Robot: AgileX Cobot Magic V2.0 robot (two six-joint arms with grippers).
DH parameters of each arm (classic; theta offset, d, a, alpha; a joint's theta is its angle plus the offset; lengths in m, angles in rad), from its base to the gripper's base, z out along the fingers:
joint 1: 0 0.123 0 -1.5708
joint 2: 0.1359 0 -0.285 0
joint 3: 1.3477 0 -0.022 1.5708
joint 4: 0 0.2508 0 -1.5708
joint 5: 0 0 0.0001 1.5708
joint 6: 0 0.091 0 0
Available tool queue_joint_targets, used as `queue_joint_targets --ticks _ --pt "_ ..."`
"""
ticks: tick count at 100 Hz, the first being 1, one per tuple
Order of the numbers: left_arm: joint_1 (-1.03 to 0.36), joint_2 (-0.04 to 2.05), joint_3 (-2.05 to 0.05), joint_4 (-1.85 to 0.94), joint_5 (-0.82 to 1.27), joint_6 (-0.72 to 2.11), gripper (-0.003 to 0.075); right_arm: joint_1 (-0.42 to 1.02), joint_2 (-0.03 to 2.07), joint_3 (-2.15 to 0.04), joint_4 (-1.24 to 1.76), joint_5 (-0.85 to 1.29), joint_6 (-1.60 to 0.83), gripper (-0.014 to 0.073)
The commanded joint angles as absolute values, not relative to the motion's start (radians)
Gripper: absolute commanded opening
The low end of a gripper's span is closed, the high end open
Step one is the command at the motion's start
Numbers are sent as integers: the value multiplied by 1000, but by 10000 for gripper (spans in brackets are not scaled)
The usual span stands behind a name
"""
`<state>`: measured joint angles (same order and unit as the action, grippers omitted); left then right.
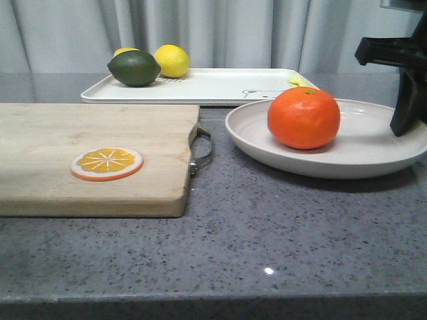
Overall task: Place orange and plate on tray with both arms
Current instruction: 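Grip the rim of the white plate with the right gripper, then lift the plate with the right gripper and set it on the tray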
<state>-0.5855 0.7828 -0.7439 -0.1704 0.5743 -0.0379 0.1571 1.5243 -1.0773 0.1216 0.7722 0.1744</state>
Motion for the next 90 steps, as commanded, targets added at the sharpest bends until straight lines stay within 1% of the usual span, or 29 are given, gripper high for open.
queue_joint_targets --ticks 1,12,28,40,66,90 --pt "-582 776 -771 -182 501 -47 -18 155 1490 -1105 101 757 159 -67" --pt "-582 776 -771 -182 501 -47 -19 142 1479 -1134 126 771 159 -67" --pt "-582 776 -771 -182 501 -47 -19 126 1474 -1235 163 821 152 -67" --pt "-582 776 -771 -182 501 -47 -19 126 1496 -1299 231 808 117 -67" --pt "-582 776 -771 -182 501 -47 -19 127 1666 -1516 333 827 75 -67" --pt "-582 776 -771 -182 501 -47 -18 127 1855 -1814 348 870 75 -67"
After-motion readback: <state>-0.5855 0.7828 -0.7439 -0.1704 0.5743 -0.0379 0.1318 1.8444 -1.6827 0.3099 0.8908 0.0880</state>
